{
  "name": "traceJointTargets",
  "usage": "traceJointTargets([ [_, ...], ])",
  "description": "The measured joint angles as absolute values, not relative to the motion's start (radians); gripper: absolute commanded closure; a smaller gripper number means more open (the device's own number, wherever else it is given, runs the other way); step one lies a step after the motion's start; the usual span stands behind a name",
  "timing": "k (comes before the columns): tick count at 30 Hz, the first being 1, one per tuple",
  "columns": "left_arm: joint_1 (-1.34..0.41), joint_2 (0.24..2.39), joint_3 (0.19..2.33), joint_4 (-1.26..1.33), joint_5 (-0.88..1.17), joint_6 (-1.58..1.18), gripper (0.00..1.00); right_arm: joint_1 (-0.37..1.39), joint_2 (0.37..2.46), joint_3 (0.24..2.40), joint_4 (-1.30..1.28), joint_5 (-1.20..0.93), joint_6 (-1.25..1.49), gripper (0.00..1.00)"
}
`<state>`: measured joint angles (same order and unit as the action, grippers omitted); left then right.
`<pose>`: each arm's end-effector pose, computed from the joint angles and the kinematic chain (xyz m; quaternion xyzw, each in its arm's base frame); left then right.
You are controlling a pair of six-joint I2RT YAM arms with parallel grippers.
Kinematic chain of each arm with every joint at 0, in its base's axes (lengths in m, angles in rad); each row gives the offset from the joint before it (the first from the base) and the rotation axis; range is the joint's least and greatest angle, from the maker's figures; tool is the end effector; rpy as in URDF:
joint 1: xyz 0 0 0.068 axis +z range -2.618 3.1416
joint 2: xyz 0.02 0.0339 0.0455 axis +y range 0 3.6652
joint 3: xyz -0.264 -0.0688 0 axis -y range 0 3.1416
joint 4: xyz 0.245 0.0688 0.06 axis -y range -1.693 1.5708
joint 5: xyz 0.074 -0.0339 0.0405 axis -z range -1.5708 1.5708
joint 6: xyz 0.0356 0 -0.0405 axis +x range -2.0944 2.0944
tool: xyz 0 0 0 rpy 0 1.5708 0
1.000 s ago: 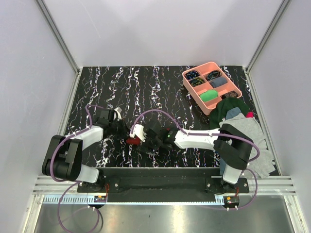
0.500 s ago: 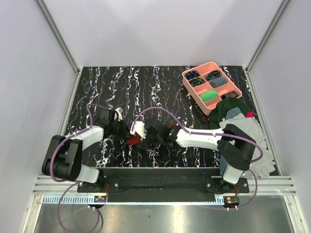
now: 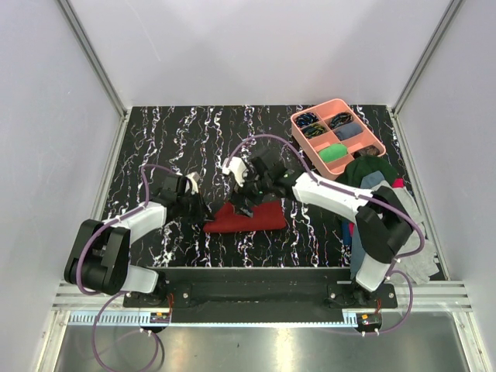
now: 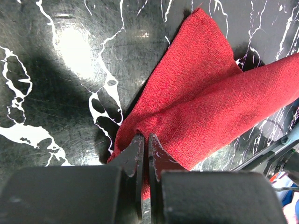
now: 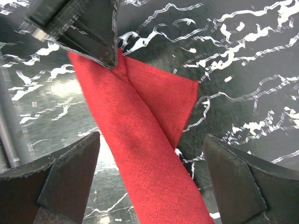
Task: Fold the napkin, place the utensils inside, and roll it up
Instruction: Roll the napkin with the utensil
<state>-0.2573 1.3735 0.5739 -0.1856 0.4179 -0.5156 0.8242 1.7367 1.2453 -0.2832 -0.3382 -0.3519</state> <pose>0.2293 -0.0753 0.1497 -0.0613 0.9365 -0.2904 0.1867 0.2527 0.2905 0.2359 -0.5583 0.7198 0.2402 0.3352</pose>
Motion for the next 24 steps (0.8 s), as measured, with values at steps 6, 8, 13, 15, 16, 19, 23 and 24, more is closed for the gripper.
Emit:
traceJointTargets([
  [6, -0.269, 1.367, 0.574, -0.19, 0.411, -0.508, 1.0, 0.797, 1.794, 1.296, -0.374, -0.464, -0.357, 0.0],
  [8, -0.272, 1.364, 0.574, -0.192, 0.41, -0.505, 1.0, 0.797, 1.817, 1.296, -0.397, -0.476, -0.364, 0.0],
  [13, -0.278, 1.362, 0.574, -0.194, 0.408, -0.501, 1.0, 0.797, 1.885, 1.296, -0.422, -0.492, -0.379, 0.0],
  [15, -0.279, 1.362, 0.574, -0.194, 0.407, -0.501, 1.0, 0.797, 1.903, 1.296, -0.428, -0.492, -0.383, 0.0],
  [16, -0.28, 1.362, 0.574, -0.194, 0.407, -0.501, 1.0, 0.797, 1.91, 1.296, -0.431, -0.493, -0.385, 0.0],
  [19, -0.282, 1.361, 0.574, -0.194, 0.407, -0.501, 1.0, 0.796, 1.919, 1.296, -0.434, -0.504, -0.385, 0.0],
  [23, -0.282, 1.361, 0.574, -0.195, 0.404, -0.501, 1.0, 0.794, 1.919, 1.291, -0.434, -0.526, -0.373, 0.0],
  [24, -0.282, 1.361, 0.574, -0.196, 0.403, -0.501, 1.0, 0.794, 1.918, 1.287, -0.434, -0.528, -0.369, 0.0],
])
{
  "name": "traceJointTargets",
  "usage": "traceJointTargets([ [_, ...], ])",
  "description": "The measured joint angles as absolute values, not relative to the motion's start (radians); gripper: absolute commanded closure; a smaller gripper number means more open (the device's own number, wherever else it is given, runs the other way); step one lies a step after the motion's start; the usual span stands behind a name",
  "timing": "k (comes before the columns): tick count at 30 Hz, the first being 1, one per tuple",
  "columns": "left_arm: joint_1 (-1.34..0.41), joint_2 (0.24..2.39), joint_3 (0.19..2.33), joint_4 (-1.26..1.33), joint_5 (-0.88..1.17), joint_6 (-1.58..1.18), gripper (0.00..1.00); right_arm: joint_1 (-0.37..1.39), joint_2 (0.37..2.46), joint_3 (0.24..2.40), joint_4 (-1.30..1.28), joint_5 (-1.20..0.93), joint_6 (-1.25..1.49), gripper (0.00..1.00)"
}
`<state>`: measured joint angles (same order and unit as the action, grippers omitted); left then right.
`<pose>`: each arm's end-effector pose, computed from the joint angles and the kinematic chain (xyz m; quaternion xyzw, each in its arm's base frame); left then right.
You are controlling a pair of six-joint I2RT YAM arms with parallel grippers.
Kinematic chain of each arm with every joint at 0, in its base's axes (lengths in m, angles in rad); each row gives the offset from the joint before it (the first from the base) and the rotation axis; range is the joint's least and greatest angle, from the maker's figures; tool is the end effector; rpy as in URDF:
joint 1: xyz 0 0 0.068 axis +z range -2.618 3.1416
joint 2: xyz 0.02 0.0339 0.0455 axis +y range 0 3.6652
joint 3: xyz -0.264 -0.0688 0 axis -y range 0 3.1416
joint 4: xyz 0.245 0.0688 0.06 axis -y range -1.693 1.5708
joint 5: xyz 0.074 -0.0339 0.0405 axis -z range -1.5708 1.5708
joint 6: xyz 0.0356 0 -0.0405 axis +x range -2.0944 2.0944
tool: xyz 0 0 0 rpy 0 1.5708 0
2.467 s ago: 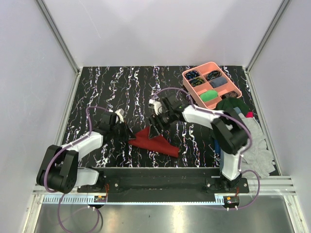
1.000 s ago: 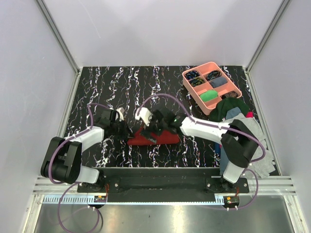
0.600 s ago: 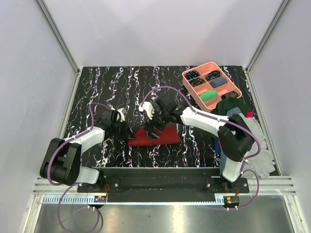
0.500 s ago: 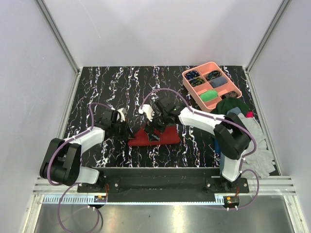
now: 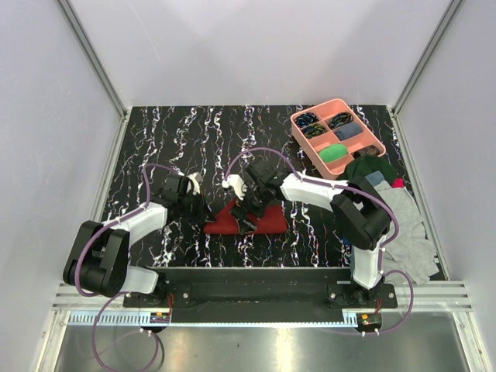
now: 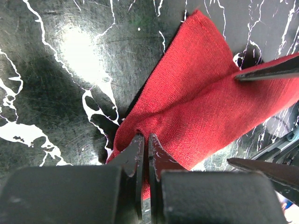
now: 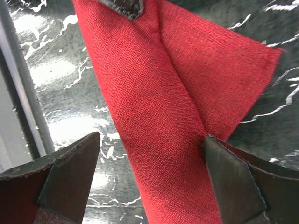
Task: Fold the napkin, place the utensils inside, and roll it up
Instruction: Roll the napkin with the utensil
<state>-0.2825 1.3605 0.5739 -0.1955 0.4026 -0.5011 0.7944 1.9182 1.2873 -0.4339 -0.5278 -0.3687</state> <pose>0.2263 -0.0802 0.1518 -0.0446 0.9384 -0.2854 0.1897 0.2632 0.2936 0.1740 -0.5680 0.7451 0.2979 0.1828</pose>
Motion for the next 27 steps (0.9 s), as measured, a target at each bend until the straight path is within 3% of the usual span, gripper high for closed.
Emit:
traceJointTargets([
  [9, -0.286, 1.361, 0.574, -0.197, 0.399, -0.501, 1.0, 0.825, 1.873, 1.186, -0.392, -0.502, -0.327, 0.0],
  [17, -0.287, 1.361, 0.574, -0.212, 0.393, -0.502, 1.0, 0.956, 1.824, 1.117, -0.327, -0.288, -0.284, 0.04],
  [18, -0.287, 1.361, 0.575, -0.212, 0.393, -0.502, 1.0, 0.973, 1.818, 1.106, -0.317, -0.259, -0.276, 0.07],
  [23, -0.287, 1.361, 0.576, -0.216, 0.389, -0.508, 1.0, 1.013, 1.813, 1.085, -0.276, -0.141, -0.234, 0.43],
  [27, -0.287, 1.36, 0.583, -0.224, 0.388, -0.519, 1.0, 1.015, 1.813, 1.08, -0.263, -0.1, -0.194, 0.63],
])
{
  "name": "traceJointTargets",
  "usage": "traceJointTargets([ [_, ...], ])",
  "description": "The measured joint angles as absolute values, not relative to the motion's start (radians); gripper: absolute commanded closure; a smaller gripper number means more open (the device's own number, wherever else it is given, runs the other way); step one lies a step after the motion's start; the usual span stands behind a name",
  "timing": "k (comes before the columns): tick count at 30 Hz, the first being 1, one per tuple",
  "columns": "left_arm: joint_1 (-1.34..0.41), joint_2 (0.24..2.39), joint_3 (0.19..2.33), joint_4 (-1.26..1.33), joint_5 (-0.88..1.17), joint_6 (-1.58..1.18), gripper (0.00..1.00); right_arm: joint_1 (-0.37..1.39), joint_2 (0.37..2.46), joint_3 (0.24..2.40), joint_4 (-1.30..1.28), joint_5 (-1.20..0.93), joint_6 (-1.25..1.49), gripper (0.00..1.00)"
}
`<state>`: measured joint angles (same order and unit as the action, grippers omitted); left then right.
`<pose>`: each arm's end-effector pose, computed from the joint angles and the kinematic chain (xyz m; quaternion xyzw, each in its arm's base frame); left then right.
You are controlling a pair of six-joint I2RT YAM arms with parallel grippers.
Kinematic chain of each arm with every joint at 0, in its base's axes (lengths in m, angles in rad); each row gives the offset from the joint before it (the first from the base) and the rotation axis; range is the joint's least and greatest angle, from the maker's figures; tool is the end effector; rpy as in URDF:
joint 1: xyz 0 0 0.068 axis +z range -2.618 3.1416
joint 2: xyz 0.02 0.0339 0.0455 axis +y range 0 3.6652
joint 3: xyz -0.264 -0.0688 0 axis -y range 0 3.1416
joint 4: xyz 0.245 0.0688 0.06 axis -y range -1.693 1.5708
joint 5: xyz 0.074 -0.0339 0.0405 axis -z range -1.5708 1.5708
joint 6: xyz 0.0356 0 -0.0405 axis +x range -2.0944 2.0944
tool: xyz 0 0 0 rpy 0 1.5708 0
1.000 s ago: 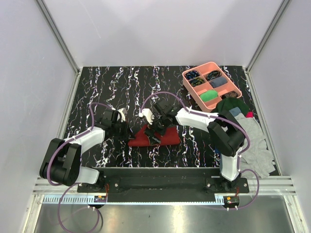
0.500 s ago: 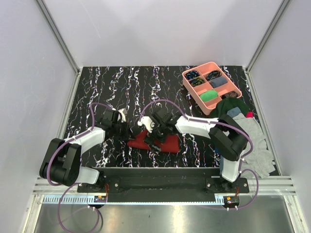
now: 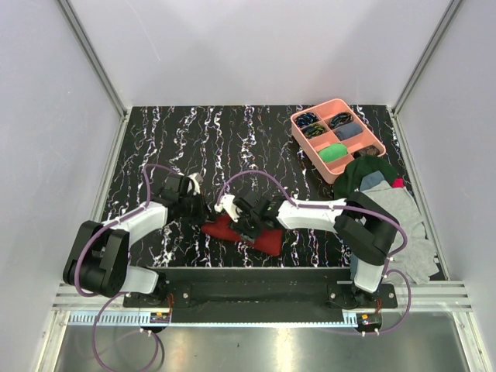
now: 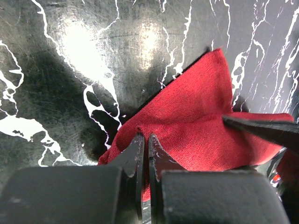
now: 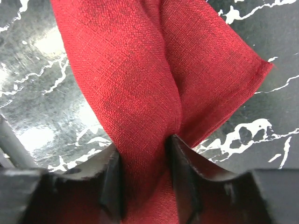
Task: Fold the napkin, place the utensils inside, and roll it up
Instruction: Roll the napkin with the utensil
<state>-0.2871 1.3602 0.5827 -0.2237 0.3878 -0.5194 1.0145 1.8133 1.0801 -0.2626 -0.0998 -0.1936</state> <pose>0.2256 -0.0806 0.1525 -0.0554 0.9417 -0.2783 0.1810 0.1898 0.3119 0.1586 -0.5556 0.7802 0.1569 0.2406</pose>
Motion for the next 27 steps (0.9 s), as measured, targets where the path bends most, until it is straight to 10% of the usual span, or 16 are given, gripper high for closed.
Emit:
traceJointTargets([
  [12, -0.222, 1.272, 0.664, -0.3, 0.345, -0.544, 0.43, 1.011, 1.827, 1.093, -0.262, -0.135, -0.142, 0.7],
  [27, -0.193, 1.136, 0.535, -0.285, 0.318, -0.552, 0.26, 0.788, 1.977, 1.199, -0.316, -0.69, -0.08, 0.66],
])
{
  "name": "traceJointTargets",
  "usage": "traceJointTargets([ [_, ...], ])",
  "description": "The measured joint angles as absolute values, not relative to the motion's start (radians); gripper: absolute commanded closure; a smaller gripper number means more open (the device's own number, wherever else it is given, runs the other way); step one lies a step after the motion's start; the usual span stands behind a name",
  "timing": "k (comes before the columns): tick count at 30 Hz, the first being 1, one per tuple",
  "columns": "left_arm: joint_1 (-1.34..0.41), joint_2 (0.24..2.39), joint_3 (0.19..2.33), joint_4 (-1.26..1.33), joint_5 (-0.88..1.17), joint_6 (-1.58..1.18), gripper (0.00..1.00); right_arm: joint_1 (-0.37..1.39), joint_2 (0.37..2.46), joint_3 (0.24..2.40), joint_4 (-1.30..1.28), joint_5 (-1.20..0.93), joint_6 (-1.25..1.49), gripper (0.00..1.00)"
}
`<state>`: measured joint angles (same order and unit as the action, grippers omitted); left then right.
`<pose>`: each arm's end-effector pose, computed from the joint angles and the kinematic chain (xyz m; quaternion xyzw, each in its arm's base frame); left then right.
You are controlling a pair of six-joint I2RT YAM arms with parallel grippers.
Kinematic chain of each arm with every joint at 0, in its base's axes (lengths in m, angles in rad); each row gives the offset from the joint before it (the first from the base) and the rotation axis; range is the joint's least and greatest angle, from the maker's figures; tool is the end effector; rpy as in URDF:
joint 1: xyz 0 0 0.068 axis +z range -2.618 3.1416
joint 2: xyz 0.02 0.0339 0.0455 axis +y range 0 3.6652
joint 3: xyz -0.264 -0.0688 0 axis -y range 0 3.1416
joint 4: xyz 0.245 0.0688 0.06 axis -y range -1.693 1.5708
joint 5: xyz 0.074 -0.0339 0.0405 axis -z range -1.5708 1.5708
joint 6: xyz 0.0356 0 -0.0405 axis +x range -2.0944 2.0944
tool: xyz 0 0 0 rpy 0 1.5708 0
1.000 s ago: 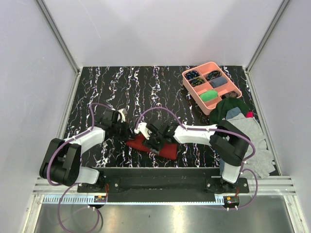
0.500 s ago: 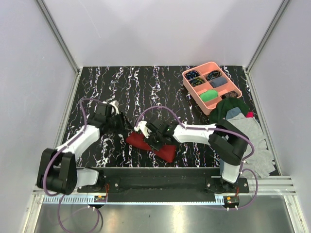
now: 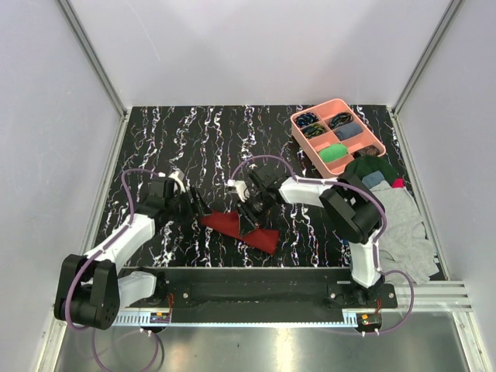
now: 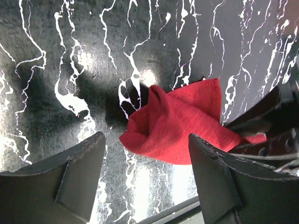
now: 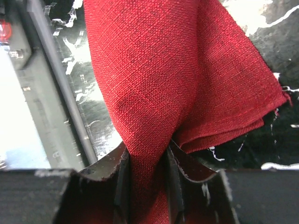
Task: Fold the napkin, place the utensils inside, and roll it up
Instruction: Roll the napkin with the utensil
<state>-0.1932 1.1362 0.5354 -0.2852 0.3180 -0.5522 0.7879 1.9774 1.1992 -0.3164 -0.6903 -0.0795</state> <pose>0.2070 -0.0518 0.1804 -0.1137 0.9246 -0.2596 0.2544 0.2573 0.2907 0.1366 -0.4567 0.7963 0.3854 0.0941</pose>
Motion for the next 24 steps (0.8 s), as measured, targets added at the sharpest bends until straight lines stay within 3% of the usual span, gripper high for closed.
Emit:
traceJointTargets([
  [7, -0.193, 1.158, 0.515, -0.204, 0.324, -0.559, 0.3, 0.717, 2.104, 1.288, -0.394, -0.929, -0.072, 0.66],
  [12, -0.193, 1.213, 0.513, -0.122, 0.35, -0.564, 0.39, 0.683, 2.172, 1.328, -0.435, -1.043, -0.072, 0.65],
  [17, -0.196, 1.277, 0.513, -0.064, 0.386, -0.572, 0.61, 0.659, 2.213, 1.355, -0.475, -1.11, -0.073, 0.62],
  [19, -0.199, 1.301, 0.513, -0.042, 0.401, -0.574, 0.77, 0.652, 2.228, 1.367, -0.49, -1.129, -0.073, 0.6],
  [21, -0.202, 1.326, 0.513, -0.023, 0.418, -0.577, 0.9, 0.645, 2.24, 1.377, -0.504, -1.143, -0.073, 0.49],
  [24, -0.205, 1.365, 0.513, -0.009, 0.431, -0.576, 0.97, 0.636, 2.241, 1.391, -0.531, -1.155, -0.065, 0.4],
])
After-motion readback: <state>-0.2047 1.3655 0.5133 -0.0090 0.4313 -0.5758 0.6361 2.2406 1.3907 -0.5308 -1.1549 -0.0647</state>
